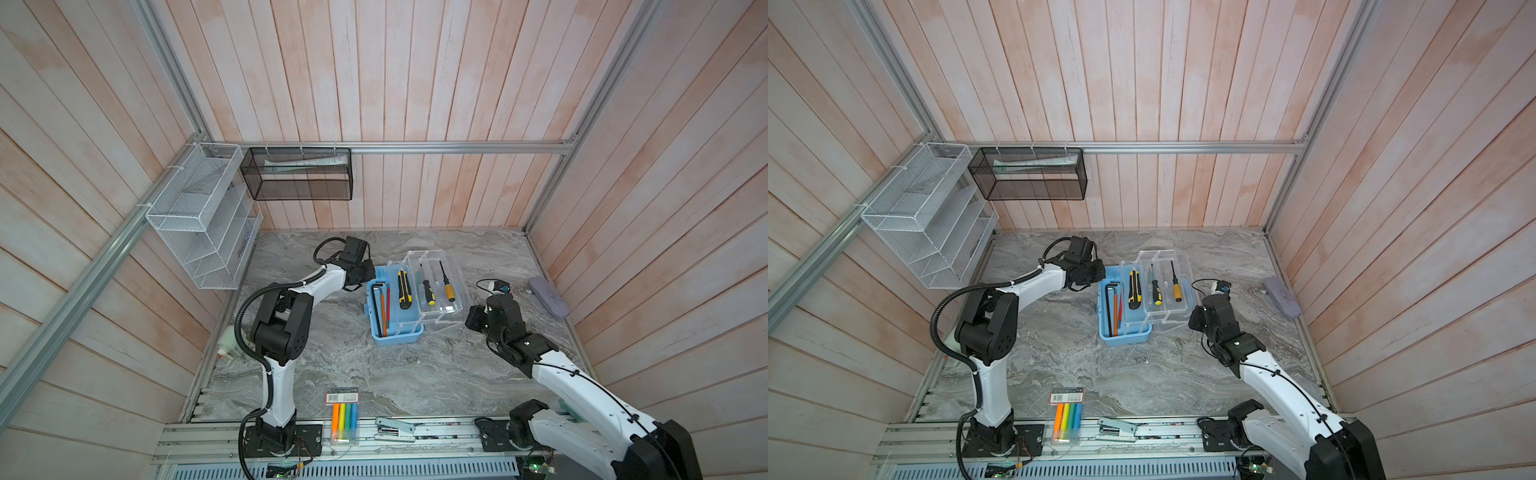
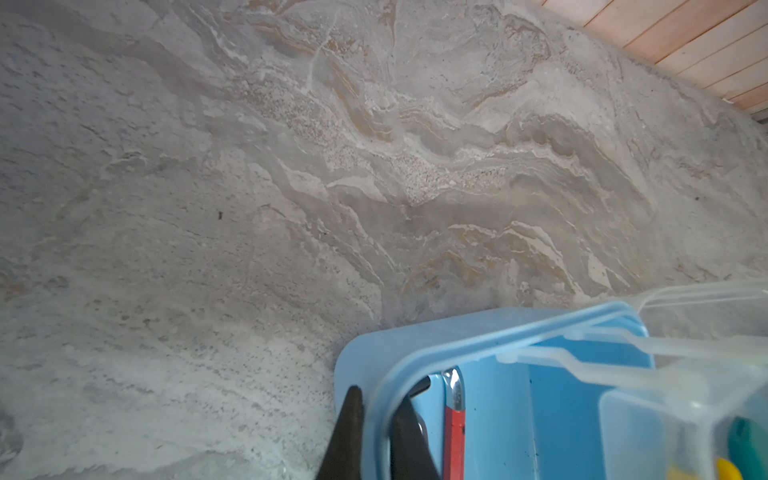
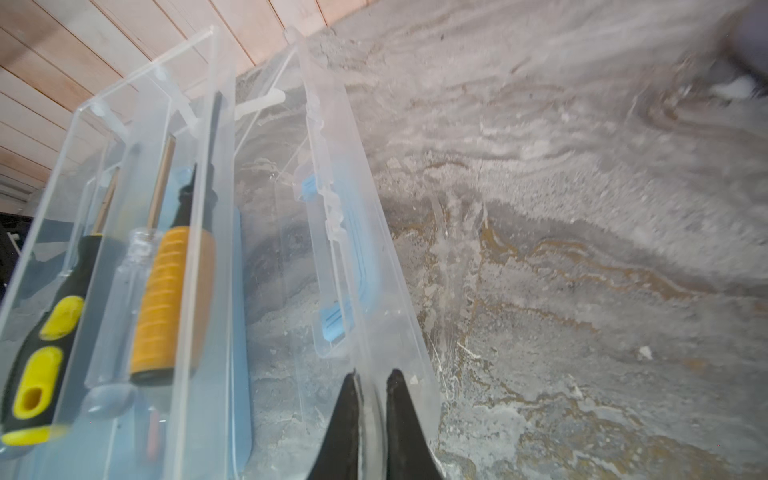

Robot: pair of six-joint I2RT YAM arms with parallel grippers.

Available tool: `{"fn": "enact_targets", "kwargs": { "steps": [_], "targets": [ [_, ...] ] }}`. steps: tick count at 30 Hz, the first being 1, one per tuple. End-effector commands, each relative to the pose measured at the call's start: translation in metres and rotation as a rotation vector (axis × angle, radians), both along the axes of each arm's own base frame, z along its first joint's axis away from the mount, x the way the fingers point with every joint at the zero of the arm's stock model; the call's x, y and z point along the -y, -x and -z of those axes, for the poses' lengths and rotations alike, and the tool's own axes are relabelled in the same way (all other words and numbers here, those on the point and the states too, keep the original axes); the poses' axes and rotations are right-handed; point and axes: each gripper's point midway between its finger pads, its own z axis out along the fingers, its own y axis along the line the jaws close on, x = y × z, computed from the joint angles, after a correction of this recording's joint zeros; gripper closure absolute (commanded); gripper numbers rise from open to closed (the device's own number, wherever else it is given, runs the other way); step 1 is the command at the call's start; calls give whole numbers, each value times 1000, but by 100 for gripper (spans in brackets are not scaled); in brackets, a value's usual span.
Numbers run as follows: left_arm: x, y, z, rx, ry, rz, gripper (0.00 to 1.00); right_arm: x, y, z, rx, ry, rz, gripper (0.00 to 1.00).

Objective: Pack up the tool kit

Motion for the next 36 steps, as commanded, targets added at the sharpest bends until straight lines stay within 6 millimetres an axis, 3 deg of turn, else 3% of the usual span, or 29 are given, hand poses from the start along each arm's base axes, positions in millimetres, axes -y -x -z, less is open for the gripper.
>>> {"fn": "enact_targets", "kwargs": {
  "steps": [1,8,12,15,20,23,26,30,34,36],
  "targets": [
    [53,5,-46,76,144,116,100,-54,2,-51,128,4,-128,100],
    [58,4,-51,80,174,119,100,-121,22,-62,153,95,-223,100],
    [61,5,-54,82,198,118,100,-172,36,-61,157,130,-332,100],
    [60,5,-56,85,210,105,100,-207,47,-60,157,106,-436,100],
    [54,3,-57,87,206,62,100,-245,64,-63,132,30,-593,99],
    [52,2,-59,89,213,40,100,-253,73,-74,134,-27,-653,77],
    [52,-1,-61,92,224,42,100,-249,77,-91,178,-87,-656,68],
    [53,-2,-63,94,226,50,100,-237,77,-109,210,-140,-657,65],
    [51,-2,-68,102,227,57,100,-224,72,-115,211,-170,-647,65],
    [48,-2,-72,114,220,62,90,-218,70,-113,205,-173,-639,65]
  ]
}}
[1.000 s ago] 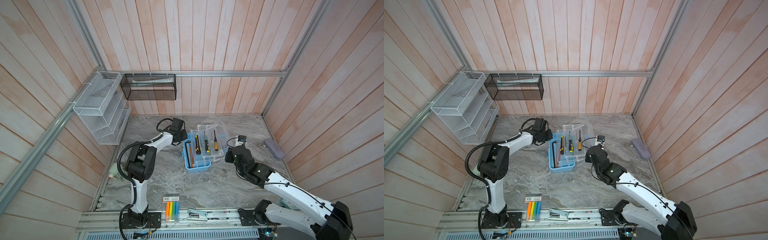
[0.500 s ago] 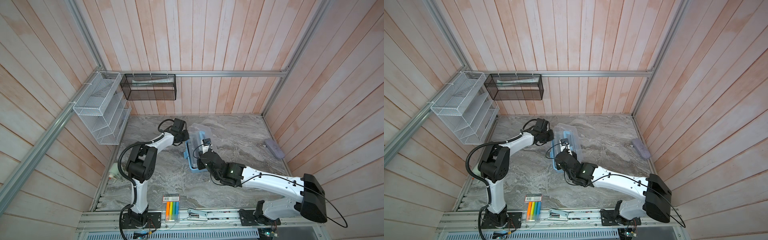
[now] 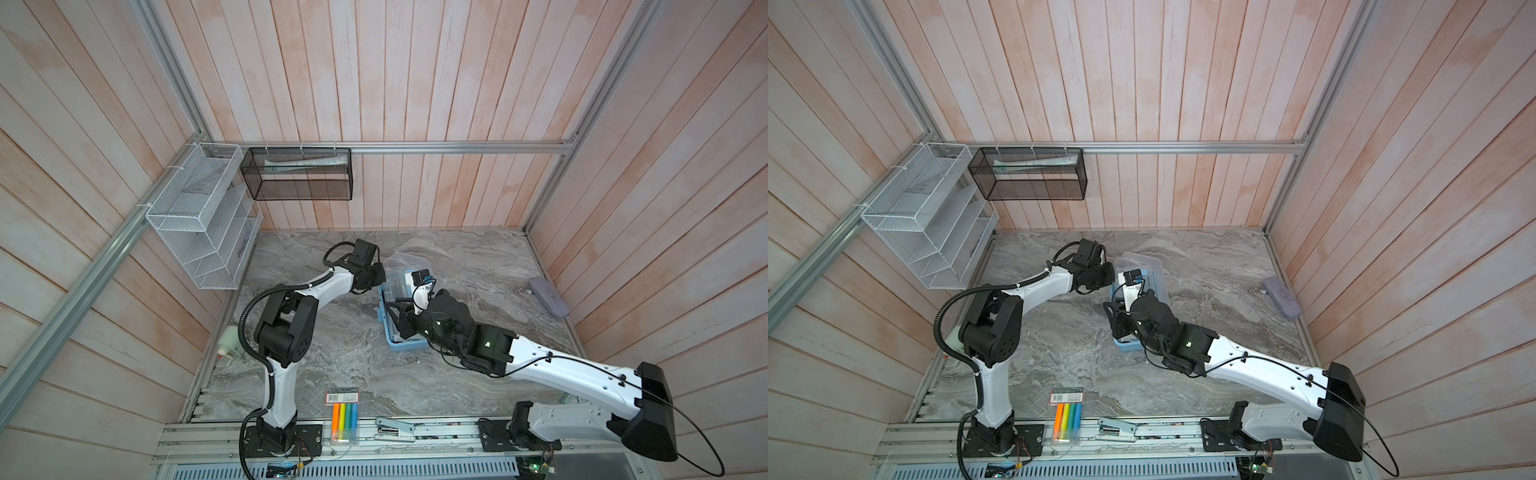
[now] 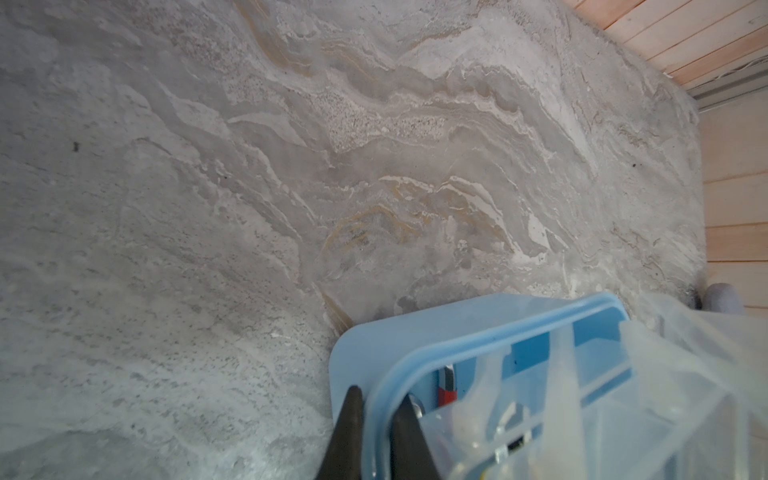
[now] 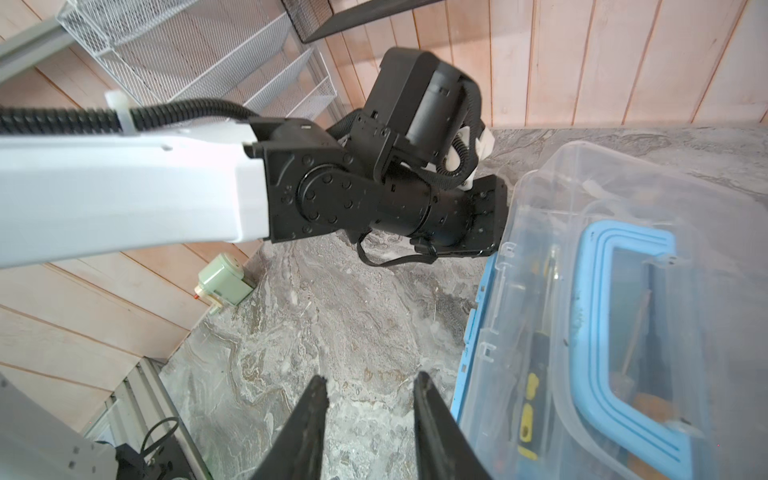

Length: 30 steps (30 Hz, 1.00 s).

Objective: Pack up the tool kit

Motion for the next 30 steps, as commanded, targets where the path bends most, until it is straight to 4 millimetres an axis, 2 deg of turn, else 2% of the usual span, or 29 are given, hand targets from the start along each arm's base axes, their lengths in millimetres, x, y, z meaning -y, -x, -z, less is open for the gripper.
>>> {"fn": "enact_targets", "kwargs": {
  "steps": [1,6,14,16,17,22,30],
  "targets": [
    [9,-20,-71,168,117,10,85,6,0,12,-40,0,-14,65],
    [-3,-20,-78,187,87,-2,56,20,-14,22,-75,12,27,65],
    [-29,-14,-94,242,25,-52,37,42,-32,20,-71,1,70,65],
    [-34,-12,-98,256,20,-59,8,45,-36,21,-78,8,79,65],
    [-38,-11,-99,257,13,-68,0,48,-39,23,-83,14,89,65],
    [-58,3,-93,246,-12,-89,0,57,-48,31,-114,4,113,65],
    [-62,63,-75,271,85,-22,2,60,-62,45,-146,24,110,65]
  ]
}}
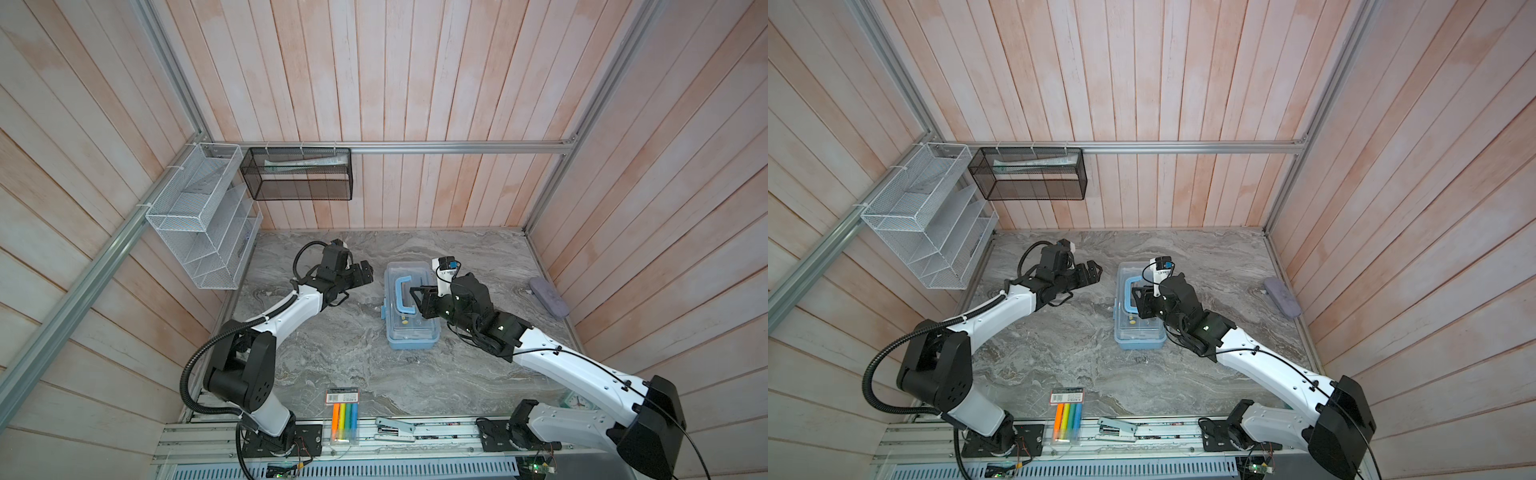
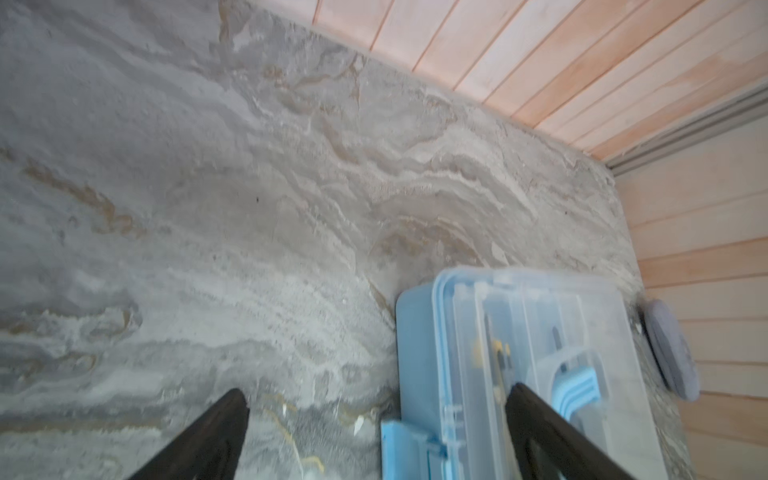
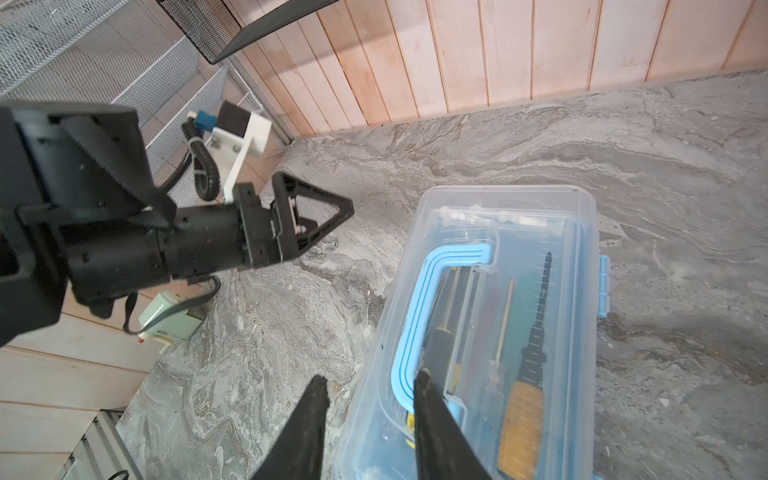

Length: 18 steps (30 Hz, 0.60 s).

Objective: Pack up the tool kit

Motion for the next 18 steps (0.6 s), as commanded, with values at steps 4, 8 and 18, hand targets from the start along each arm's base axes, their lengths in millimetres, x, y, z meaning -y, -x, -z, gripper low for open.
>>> {"fn": "enact_targets", "kwargs": {
  "steps": [4,8,18],
  "targets": [
    [19,42,0,40,112,107,9,8,-16,27,-76,36,5,65],
    [46,79,8,27,110,175,10,22,-27,42,-114,58,48,66],
    [70,112,34,-44,103,211,14,32,-28,47,-123,45,71,66]
  ]
}}
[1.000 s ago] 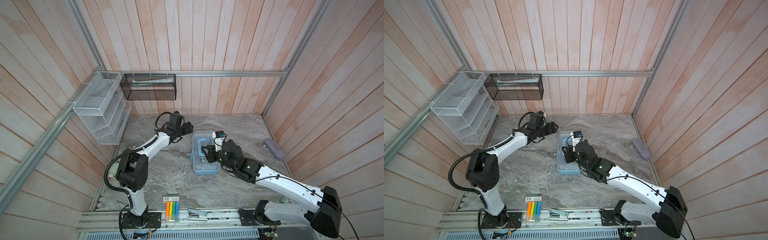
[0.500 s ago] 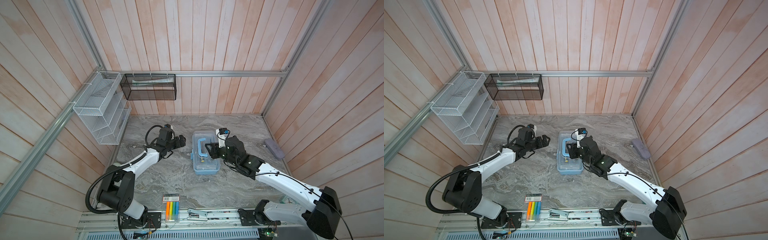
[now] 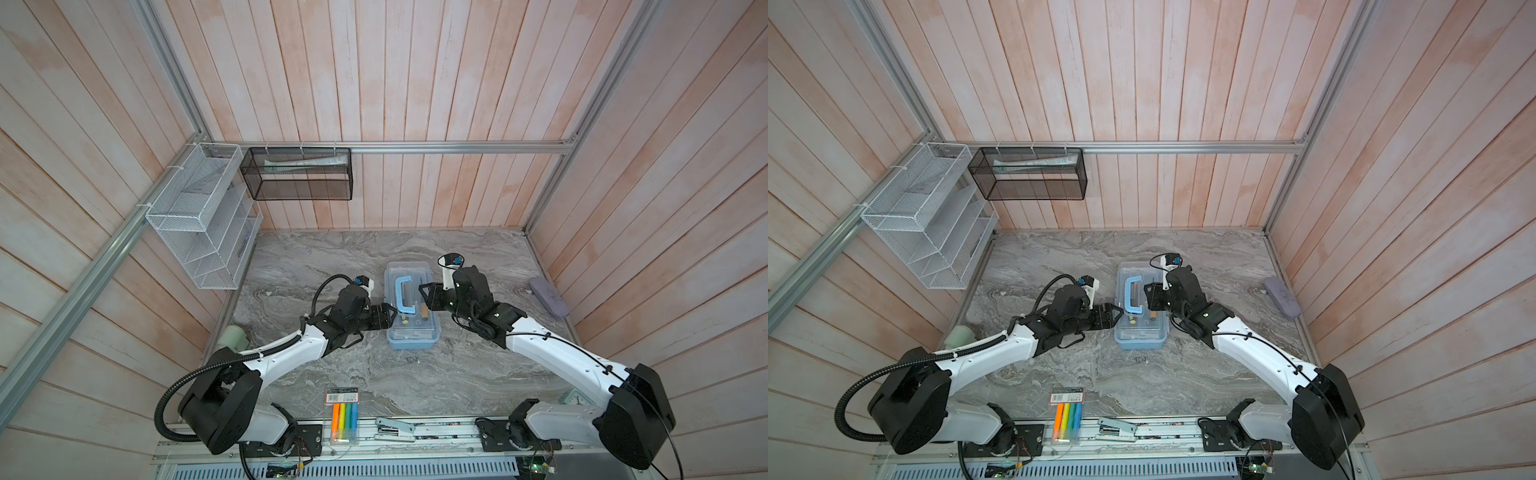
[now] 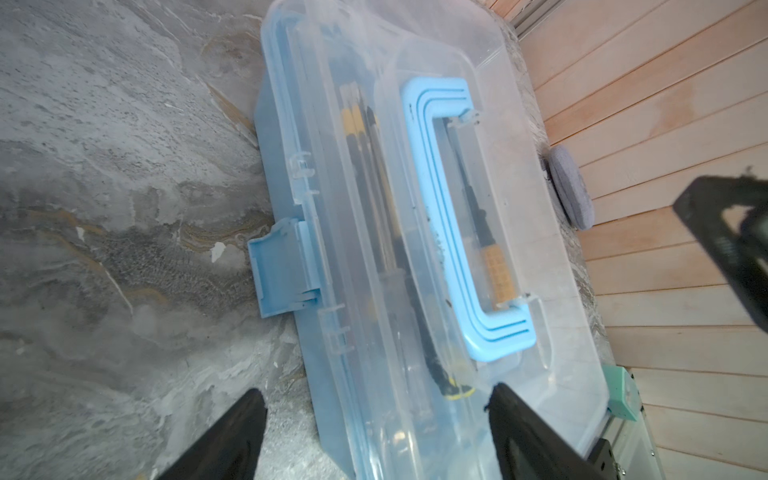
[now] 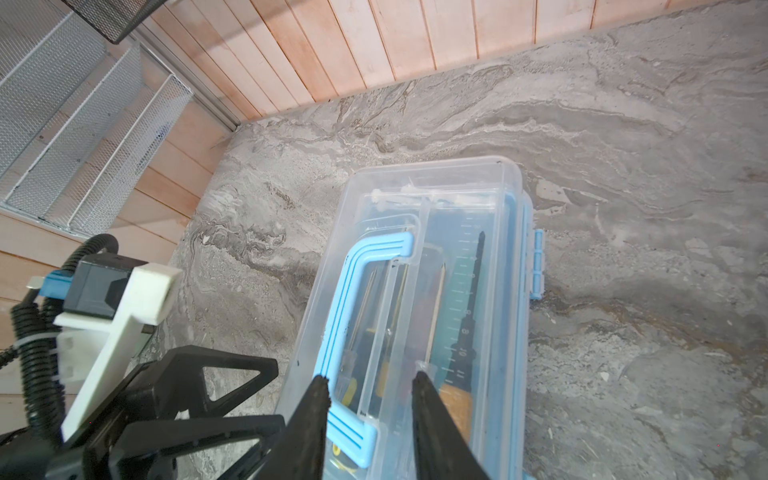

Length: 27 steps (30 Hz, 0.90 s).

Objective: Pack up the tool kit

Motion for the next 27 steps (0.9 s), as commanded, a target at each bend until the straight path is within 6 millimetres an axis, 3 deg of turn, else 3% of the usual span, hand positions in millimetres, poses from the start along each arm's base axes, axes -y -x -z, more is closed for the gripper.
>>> {"fn": "enact_targets", "kwargs": {
  "steps": [1,8,12,22,27],
  "targets": [
    [-9,4,7,-1,2,-43,14,4,5,4,-14,-7,0,67],
    [-2,19,-6,47,69,10,18,11,4,12,-28,9,15,67],
    [-2,28,-2,28,112,-13,20,16,1,14,-36,-8,27,68],
    [-25,36,7,33,58,-73,22,18,1,20,-48,-10,32,69],
    [-20,31,10,30,50,-62,24,19,0,23,-53,-13,34,70]
  ]
}}
